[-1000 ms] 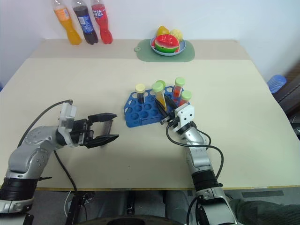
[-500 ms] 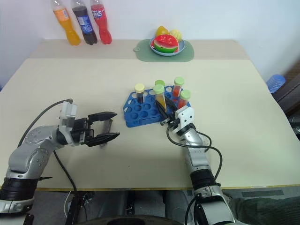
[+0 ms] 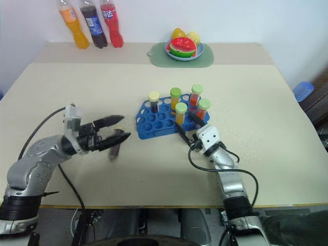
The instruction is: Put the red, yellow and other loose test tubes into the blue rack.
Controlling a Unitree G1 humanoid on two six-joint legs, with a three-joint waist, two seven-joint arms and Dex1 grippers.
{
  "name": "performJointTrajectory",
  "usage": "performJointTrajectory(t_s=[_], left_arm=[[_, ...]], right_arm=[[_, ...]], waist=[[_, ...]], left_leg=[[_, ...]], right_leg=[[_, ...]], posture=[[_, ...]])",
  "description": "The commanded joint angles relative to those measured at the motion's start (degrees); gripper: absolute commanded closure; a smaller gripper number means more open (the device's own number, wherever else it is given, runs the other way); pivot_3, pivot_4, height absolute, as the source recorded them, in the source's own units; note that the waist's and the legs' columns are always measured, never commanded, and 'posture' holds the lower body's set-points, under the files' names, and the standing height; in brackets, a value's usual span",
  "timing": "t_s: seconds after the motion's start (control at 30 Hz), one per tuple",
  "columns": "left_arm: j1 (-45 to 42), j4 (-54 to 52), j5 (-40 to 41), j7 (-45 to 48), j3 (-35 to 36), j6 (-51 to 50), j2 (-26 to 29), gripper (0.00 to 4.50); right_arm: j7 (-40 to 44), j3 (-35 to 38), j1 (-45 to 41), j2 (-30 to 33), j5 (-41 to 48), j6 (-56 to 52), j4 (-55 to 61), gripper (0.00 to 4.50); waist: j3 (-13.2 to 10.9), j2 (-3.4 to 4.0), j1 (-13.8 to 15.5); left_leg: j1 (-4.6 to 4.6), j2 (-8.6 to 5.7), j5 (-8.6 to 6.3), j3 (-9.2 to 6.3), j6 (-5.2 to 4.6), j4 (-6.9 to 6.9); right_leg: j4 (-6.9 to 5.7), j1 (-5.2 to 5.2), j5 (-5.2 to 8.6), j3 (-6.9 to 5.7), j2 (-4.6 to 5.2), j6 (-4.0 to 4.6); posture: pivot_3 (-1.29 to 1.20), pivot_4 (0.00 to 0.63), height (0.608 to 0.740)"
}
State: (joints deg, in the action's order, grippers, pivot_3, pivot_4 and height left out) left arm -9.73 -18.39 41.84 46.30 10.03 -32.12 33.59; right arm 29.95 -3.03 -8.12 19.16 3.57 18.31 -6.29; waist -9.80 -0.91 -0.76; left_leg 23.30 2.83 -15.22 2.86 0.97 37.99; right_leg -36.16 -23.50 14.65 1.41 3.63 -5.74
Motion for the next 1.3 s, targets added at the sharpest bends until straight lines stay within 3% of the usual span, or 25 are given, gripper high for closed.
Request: performJointTrajectory(t_s=[0.03, 0.23, 0.3, 0.47, 0.67, 0.8, 1.0, 1.1, 1.23, 1.3], left_arm=[[-2.0, -8.1, -2.8, -15.0, 2.6, -12.6, 4.4, 0.31], [-19.1, -6.3, 12.9, -27.5, 8.9, -54.1, 9.1, 0.31], [-23.2, -2.7, 17.6, -30.0, 8.9, -59.8, 10.5, 0.31], [-29.2, 9.7, 40.2, -42.0, -3.6, -60.4, 21.8, 0.31], [-37.5, 24.1, 66.1, -65.2, -20.7, -55.1, 26.9, 0.31], [-40.0, 29.1, 71.2, -76.7, -28.9, -51.0, 22.4, 0.31], [-41.9, 36.5, 71.2, -89.9, -30.9, -49.3, 14.2, 0.31], [-41.6, 37.6, 71.2, -94.6, -30.1, -48.8, 11.5, 1.24], [-41.2, 38.4, 71.2, -98.3, -28.5, -48.9, 8.8, 3.3], [-41.1, 38.8, 71.2, -98.4, -27.5, -49.6, 8.5, 3.71]], right_arm=[[5.2, 2.2, 4.7, 6.7, 3.5, -7.0, 11.8, 1.39], [14.3, 8.4, 13.9, 20.0, 15.1, -20.7, 29.0, 1.39], [16.1, 10.3, 15.0, 22.4, 18.4, -24.0, 32.4, 1.39], [23.3, 12.3, 16.8, 28.1, 23.7, -28.2, 36.1, 1.39], [25.3, 10.7, 15.3, 28.2, 22.4, -28.6, 34.8, 1.39], [24.9, 9.1, 14.1, 27.1, 21.2, -28.3, 34.7, 1.39], [23.7, 10.0, 15.8, 26.3, 20.4, -28.4, 36.0, 1.39], [22.7, 10.4, 17.0, 26.1, 20.2, -28.5, 37.0, 1.34], [21.5, 10.8, 18.6, 25.7, 20.1, -28.6, 38.0, 1.34], [21.2, 10.9, 19.1, 25.6, 20.0, -28.3, 38.1, 1.34]], waist=[[0.0, -0.02, 0.0], [-0.1, -0.17, 0.0], [-0.1, -0.18, -0.3], [-0.3, -0.37, -0.1], [-0.4, -0.59, 0.3], [-0.4, -0.6, 0.4], [-0.4, -0.6, 0.8], [-0.3, -0.52, 1.4], [-0.3, -0.55, 1.7], [-0.3, -0.54, 1.6]], left_leg=[[0.0, 0.0, 0.0, 0.0, 0.0, 0.0], [0.0, -0.02, 0.0, -0.09, 0.0, 0.04], [-0.04, -0.02, 0.0, -0.09, 0.0, 0.05], [-0.12, 0.03, 0.0, -0.16, -0.01, -0.12], [-0.03, -0.04, 0.0, -0.21, 0.0, -0.01], [0.0, -0.09, 0.0, -0.22, 0.01, 0.01], [0.01, -0.17, 0.03, -0.1, 0.06, 0.04], [-0.04, -0.17, 0.05, -0.11, 0.08, 0.05], [-0.03, -0.19, 0.08, -0.14, 0.15, 0.08], [-0.04, -0.21, 0.08, -0.13, 0.15, 0.1]], right_leg=[[0.0, -0.01, 0.0, 0.0, -0.01, 0.0], [-0.01, 0.05, 0.02, -0.07, -0.05, -0.04], [0.0, 0.06, 0.02, -0.06, -0.1, -0.06], [-0.06, -0.01, 0.01, -0.05, -0.19, -0.14], [0.02, 0.03, 0.05, -0.06, 0.01, -0.04], [0.03, 0.02, 0.04, -0.02, 0.17, -0.05], [0.03, 0.05, 0.04, -0.06, 0.08, -0.05], [0.03, 0.09, 0.04, -0.05, 0.07, -0.04], [0.04, 0.13, 0.04, -0.08, 0.07, -0.03], [0.05, 0.15, 0.04, -0.07, 0.09, -0.03]], posture=[[0.0, 0.15, 0.74], [0.0, 0.15, 0.74], [0.0, 0.15, 0.74], [0.0, 0.15, 0.74], [0.0, 0.15, 0.74], [0.0, 0.15, 0.74], [0.0, 0.15, 0.74], [0.0, 0.15, 0.74], [0.0, 0.15, 0.74], [0.0, 0.15, 0.74]])
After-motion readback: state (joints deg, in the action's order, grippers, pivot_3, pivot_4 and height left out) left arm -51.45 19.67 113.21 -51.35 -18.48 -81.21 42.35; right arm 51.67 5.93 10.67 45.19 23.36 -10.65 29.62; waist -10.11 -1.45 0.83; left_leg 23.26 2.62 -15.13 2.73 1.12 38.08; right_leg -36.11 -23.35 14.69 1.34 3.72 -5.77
